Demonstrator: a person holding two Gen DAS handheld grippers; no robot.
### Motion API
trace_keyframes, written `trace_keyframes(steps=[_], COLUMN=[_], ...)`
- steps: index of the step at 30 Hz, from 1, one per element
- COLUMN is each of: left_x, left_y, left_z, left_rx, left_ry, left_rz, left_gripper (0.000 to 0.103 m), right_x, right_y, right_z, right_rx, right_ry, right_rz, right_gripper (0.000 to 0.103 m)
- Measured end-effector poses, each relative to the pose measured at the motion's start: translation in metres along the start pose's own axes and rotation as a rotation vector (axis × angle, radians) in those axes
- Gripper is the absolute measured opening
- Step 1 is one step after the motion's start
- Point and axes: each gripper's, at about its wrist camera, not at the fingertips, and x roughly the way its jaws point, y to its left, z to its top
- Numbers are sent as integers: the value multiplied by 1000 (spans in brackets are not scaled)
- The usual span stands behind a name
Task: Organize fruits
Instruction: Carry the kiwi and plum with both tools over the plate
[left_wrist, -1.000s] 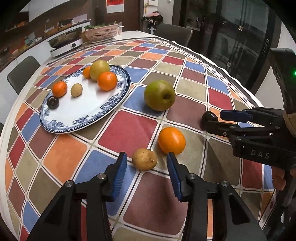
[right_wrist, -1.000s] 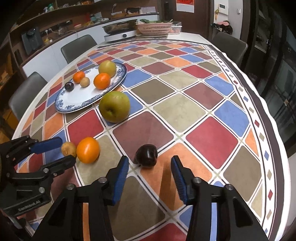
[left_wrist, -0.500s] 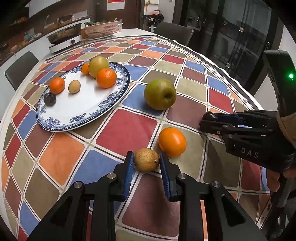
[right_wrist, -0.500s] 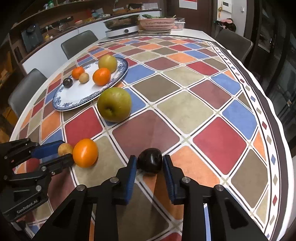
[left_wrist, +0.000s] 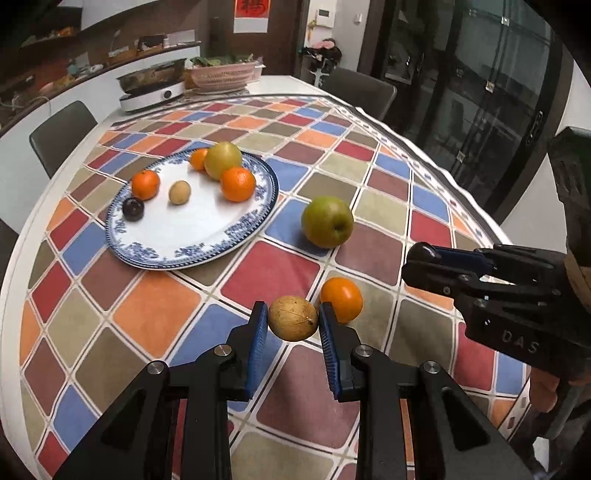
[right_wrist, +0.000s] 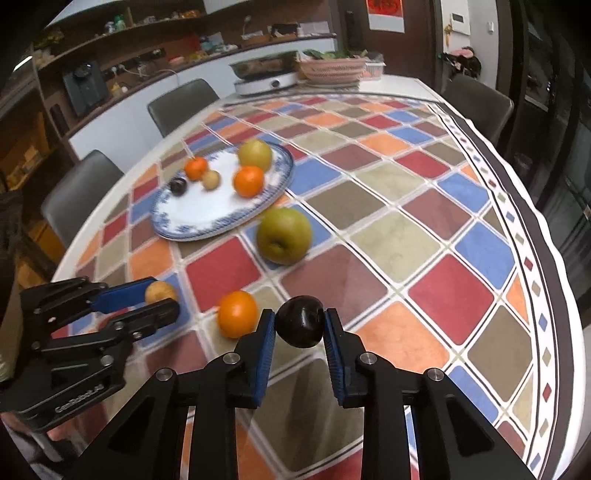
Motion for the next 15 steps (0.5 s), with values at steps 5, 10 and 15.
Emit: trace_keyframes(steps=[5,10,15], left_x=[-22,-42,-61], left_y=[9,14,23], left_z=[0,0,6], left_rx=[-39,-44,-43], left_ry=[-26,-69,-120], left_rz=[-19,-23,-14], left_gripper=[29,29,29], right_x=[-21,-37,-49], right_y=[18,34,50], right_z=[6,11,20], right_rx=[-27,-52,-80], right_ry=[-43,-77,-109], right_rz=[29,53,64], right_gripper=[28,28,28])
